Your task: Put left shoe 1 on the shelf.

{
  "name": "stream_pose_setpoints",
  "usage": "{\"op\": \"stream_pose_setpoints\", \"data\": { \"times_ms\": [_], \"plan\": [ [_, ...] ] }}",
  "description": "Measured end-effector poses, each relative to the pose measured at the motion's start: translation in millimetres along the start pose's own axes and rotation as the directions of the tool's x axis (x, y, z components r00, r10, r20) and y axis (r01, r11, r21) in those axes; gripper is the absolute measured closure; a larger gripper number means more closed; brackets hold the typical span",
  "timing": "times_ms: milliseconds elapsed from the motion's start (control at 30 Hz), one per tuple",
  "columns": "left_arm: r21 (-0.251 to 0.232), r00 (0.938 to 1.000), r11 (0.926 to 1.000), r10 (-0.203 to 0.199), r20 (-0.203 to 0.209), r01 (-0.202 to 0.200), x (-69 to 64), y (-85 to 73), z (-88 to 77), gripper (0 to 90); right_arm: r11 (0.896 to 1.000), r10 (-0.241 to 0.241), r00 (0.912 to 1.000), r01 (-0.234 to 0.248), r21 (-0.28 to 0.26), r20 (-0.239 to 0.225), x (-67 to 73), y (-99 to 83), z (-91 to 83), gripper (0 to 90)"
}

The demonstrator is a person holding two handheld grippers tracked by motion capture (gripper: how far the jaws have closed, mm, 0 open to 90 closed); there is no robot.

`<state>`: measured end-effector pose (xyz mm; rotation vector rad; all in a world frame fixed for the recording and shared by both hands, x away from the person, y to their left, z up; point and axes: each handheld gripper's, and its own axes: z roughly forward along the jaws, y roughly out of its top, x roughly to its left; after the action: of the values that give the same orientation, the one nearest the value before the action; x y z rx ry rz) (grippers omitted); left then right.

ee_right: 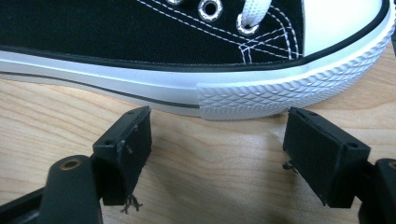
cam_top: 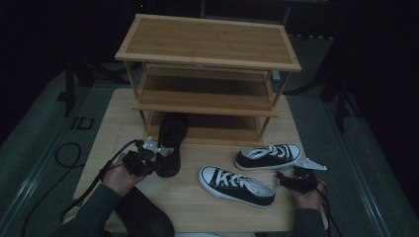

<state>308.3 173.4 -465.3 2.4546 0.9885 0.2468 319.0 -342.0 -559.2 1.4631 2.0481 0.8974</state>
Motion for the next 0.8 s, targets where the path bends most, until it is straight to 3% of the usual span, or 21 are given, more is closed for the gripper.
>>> {"op": "stream_pose_setpoints", "data": {
  "times_ms": [100, 167, 367, 500, 600, 800],
  "plan": [
    [0.019, 0.9998, 0.9997, 0.018, 0.004, -0.019, -4.0, 1.1, 6.8, 89.8, 1.0, 0.0, 1.0, 0.0, 0.0, 0.0, 0.0, 0.0, 0.0, 23.4],
    [0.034, 0.9993, 0.999, 0.031, -0.019, -0.031, -5.6, 2.6, 9.2, 89.8, 1.0, 0.0, 1.0, 0.0, 0.0, 0.0, 0.0, 0.0, 0.0, 23.4],
    [0.039, 0.9982, 0.9982, 0.048, -0.038, -0.046, -6.4, 8.4, 9.9, 89.8, 1.0, 0.0, 1.0, 0.0, 0.0, 0.0, 0.0, 0.0, 0.0, 23.4],
    [0.015, 0.9982, 0.9993, 0.034, -0.049, -0.034, -4.1, 11.6, 7.3, 89.8, 1.0, 0.0, 1.0, 0.0, 0.0, 0.0, 0.0, 0.0, 0.0, 23.4],
    [0.012, 0.9965, 0.9997, 0.023, -0.081, -0.022, -1.4, 14.5, 4.9, 89.7, 1.0, 0.0, 1.0, 0.0, 0.0, 0.0, 0.0, 0.0, 0.0, 23.4],
    [0.018, 0.9959, 0.9978, 0.065, -0.062, -0.064, -10.1, 17.9, 4.1, 89.7, 1.0, 0.0, 1.0, 0.0, 0.0, 0.0, 0.0, 0.0, 0.0, 23.4]
  ]
}}
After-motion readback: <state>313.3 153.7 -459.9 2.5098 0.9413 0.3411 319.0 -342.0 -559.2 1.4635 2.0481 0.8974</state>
